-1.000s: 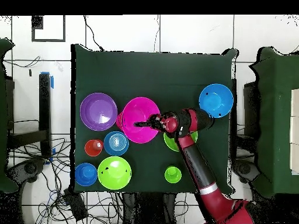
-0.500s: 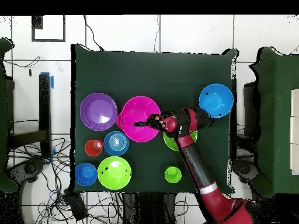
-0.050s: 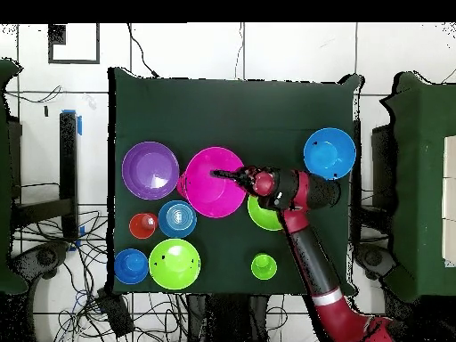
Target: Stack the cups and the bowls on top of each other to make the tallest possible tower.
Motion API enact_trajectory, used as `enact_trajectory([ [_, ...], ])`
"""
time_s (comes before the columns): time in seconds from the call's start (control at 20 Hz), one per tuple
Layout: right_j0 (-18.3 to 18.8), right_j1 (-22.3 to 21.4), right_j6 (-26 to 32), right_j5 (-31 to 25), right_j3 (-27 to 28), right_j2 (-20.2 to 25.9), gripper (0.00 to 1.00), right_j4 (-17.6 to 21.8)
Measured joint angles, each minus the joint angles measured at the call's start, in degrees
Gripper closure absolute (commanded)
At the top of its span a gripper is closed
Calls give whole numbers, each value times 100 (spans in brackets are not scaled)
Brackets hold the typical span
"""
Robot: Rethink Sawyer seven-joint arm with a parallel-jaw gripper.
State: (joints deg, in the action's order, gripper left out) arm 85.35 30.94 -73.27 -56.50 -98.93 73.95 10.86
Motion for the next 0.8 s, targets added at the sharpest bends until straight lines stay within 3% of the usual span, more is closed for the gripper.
enact_trajectory([
  [0.15, 138, -247, -16, 744, -174, -2, 100, 350],
  [0.25, 217, -616, -80, 1453, -369, -2, 100, 641],
  [0.3, 240, -1087, -210, 2077, -574, -3, 100, 830],
  [0.4, 240, -1350, -300, 2352, -673, -2, 100, 898],
  [0.6, 231, -2809, -989, 3356, -1128, -6, 100, 961],
  [0.75, 223, -3353, -1297, 3608, -1266, -14, 100, 964],
  [0.8, 189, -3981, -1666, 3869, -1408, -52, 100, 962],
])
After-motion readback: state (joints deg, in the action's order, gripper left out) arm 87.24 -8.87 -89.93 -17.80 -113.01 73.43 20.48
